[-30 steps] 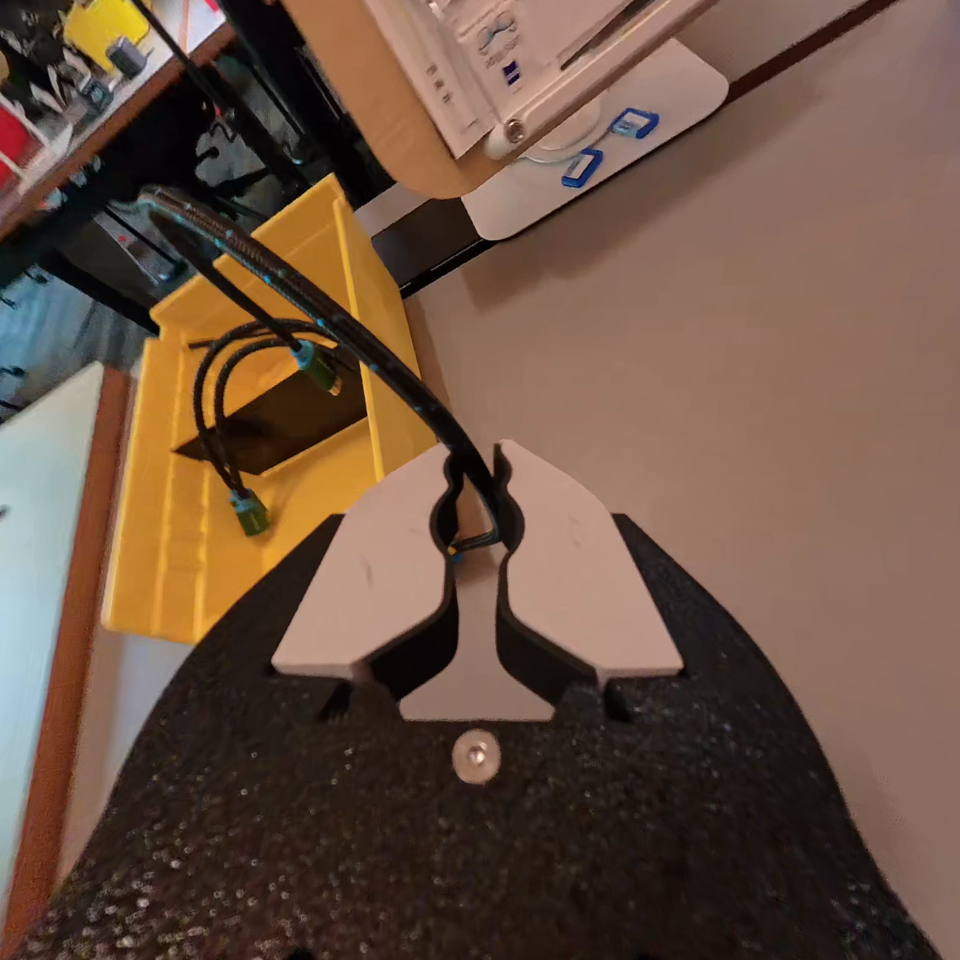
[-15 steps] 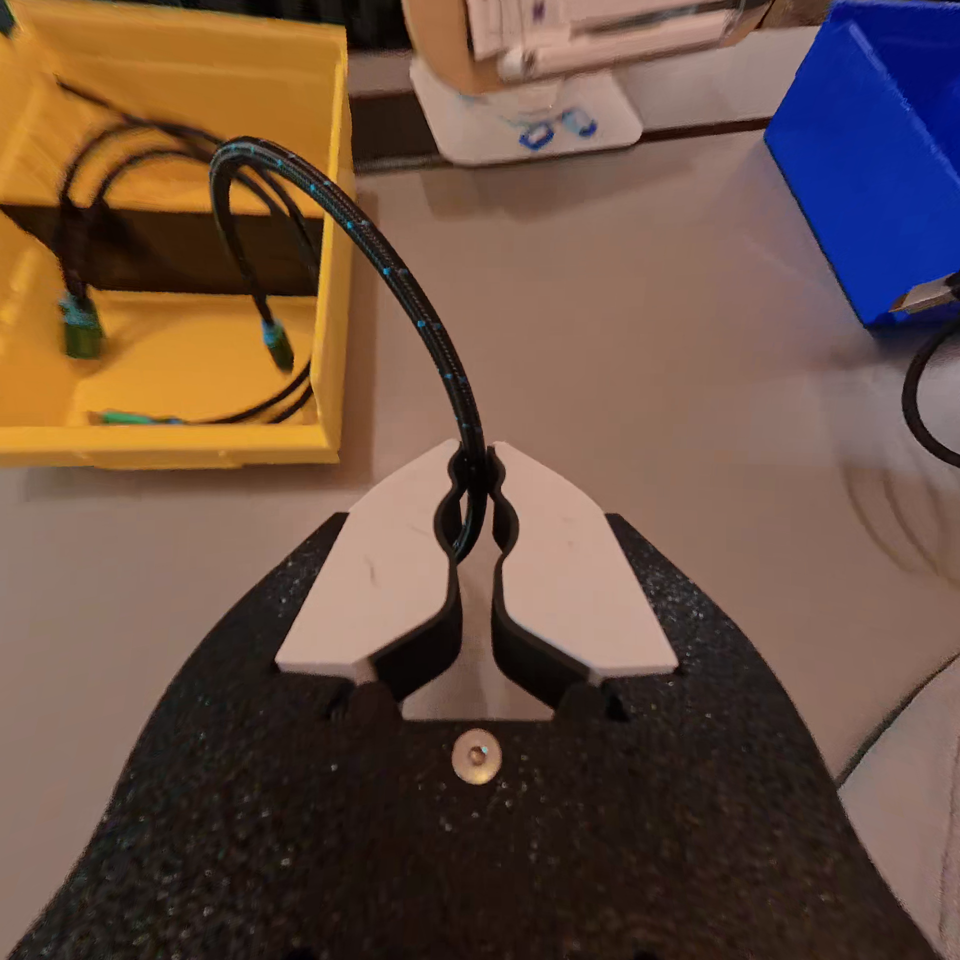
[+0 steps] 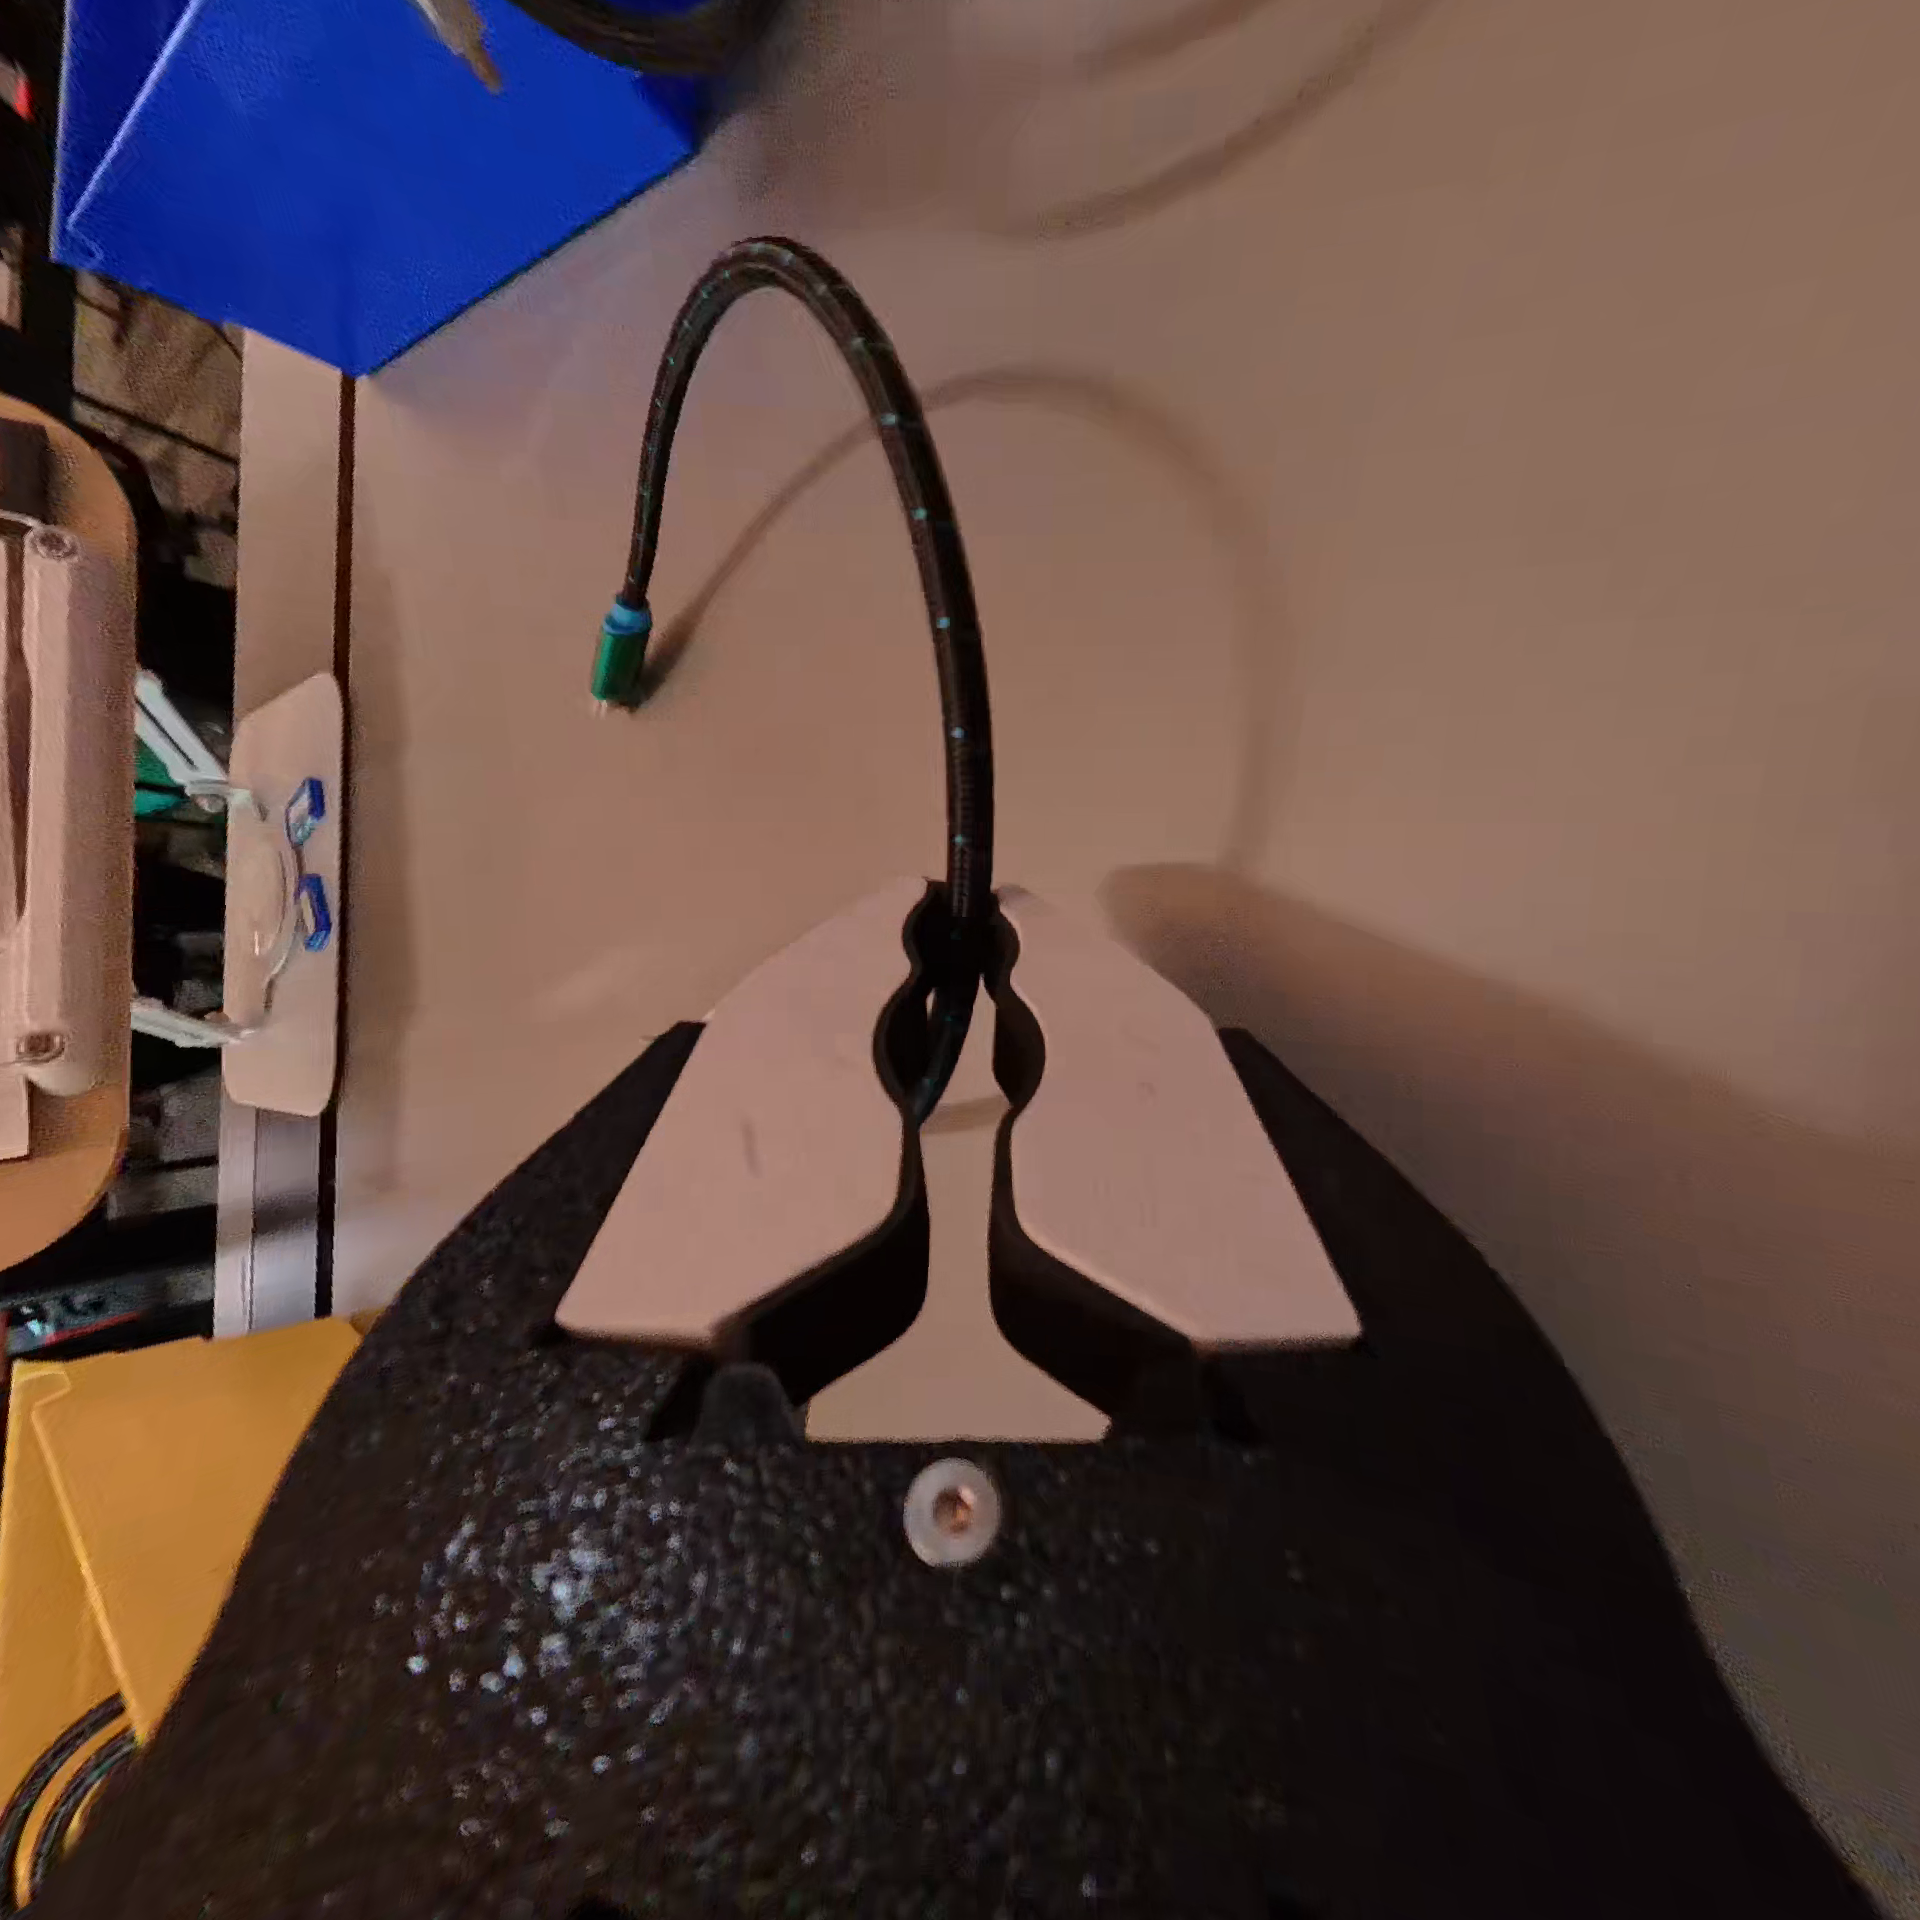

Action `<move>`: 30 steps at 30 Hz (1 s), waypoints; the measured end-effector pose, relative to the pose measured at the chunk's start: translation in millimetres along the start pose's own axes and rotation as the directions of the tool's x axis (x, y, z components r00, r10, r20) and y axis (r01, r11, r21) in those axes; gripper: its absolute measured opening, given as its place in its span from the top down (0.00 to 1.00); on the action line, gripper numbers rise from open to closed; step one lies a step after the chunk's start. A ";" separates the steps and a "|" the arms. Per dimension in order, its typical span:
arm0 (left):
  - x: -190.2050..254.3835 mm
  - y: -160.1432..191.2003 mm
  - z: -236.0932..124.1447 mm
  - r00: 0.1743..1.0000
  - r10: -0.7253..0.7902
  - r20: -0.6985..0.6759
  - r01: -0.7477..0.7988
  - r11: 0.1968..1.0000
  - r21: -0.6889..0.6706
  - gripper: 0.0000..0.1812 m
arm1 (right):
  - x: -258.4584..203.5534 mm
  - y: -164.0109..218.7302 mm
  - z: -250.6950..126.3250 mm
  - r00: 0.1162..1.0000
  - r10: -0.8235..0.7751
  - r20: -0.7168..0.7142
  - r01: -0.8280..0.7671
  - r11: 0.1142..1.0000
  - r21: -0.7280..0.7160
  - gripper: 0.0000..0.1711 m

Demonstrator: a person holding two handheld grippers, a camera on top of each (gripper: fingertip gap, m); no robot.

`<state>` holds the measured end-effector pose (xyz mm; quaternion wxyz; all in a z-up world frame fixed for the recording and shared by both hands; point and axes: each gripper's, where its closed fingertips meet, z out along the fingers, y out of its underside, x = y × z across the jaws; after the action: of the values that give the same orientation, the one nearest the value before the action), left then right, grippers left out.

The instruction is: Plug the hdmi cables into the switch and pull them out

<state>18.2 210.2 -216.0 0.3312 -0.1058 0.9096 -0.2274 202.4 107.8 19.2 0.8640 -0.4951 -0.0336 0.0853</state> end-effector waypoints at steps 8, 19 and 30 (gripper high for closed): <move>1.5 21.0 1.5 0.989 -0.146 0.013 0.145 0.987 0.064 0.79 | -0.4 7.8 2.7 1.000 0.008 0.011 -0.007 1.000 -0.018 0.87; -88.3 74.9 2.1 0.349 -0.898 0.270 0.865 0.419 0.276 0.66 | -2.5 18.2 7.3 1.000 0.015 0.027 -0.014 0.999 -0.039 0.87; -87.5 107.8 58.8 0.311 -0.854 0.418 0.937 0.349 0.018 0.77 | -13.7 50.2 17.3 0.996 0.017 0.091 -0.002 0.988 -0.157 0.87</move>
<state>118.3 314.3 -259.4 0.2905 -0.6720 0.6361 -0.2437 180.7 144.9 -14.9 0.8194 -0.5574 -0.0777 0.1092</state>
